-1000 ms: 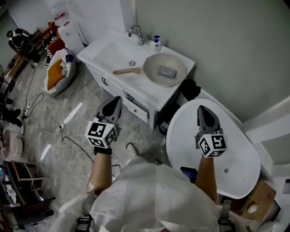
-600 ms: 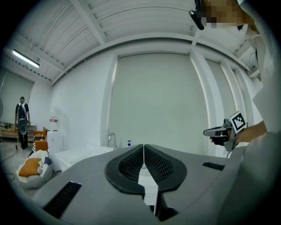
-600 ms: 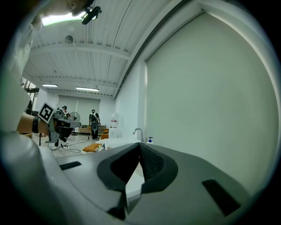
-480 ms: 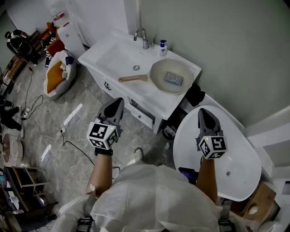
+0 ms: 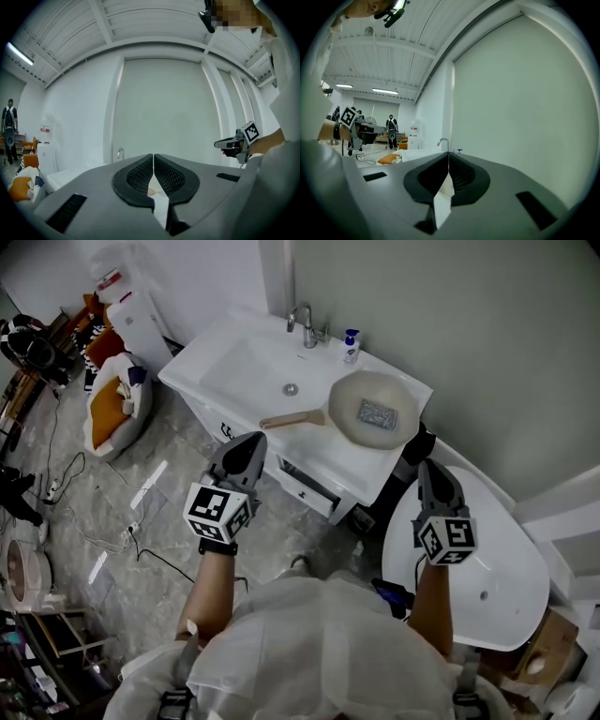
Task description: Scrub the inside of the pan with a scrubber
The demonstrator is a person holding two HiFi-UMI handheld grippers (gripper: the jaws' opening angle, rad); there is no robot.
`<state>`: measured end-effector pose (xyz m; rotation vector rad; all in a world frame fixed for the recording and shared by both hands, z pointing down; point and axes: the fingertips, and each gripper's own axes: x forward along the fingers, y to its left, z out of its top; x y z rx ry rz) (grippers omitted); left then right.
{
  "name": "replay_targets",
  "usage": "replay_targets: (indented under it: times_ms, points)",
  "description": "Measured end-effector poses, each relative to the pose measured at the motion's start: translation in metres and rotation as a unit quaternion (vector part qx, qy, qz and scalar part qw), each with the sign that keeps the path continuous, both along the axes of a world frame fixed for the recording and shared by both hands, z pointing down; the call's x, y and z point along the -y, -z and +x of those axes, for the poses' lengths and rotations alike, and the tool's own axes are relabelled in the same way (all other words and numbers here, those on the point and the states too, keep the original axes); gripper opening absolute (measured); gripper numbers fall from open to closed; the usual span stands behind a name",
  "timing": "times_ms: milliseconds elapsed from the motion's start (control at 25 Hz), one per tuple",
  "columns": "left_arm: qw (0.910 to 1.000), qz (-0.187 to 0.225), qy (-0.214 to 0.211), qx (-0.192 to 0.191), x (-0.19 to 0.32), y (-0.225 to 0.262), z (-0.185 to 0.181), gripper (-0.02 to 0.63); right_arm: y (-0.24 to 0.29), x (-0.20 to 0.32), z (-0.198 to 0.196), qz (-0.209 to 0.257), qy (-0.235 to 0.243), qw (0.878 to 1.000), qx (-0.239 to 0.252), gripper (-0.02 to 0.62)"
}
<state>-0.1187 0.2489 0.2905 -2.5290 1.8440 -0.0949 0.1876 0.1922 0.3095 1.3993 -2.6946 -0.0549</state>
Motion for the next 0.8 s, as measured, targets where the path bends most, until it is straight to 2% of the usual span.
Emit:
replay_targets:
  times_ms: [320,600,800]
  points:
    - [0.9988,-0.001,-0.050,0.003,0.051,0.000,0.006,0.020,-0.008,0.030,-0.017,-0.012,-0.005,1.000,-0.012,0.009]
    - [0.9973,-0.006,-0.072,0.010,0.128,0.000,0.017,0.020,-0.008,0.100,-0.018,-0.012,-0.005,1.000,-0.009,0.009]
    - [0.9954,-0.017,-0.087,0.035,0.189,-0.004,0.021,0.020,-0.008,0.154,-0.016,-0.006,-0.006,1.000,-0.012,0.009]
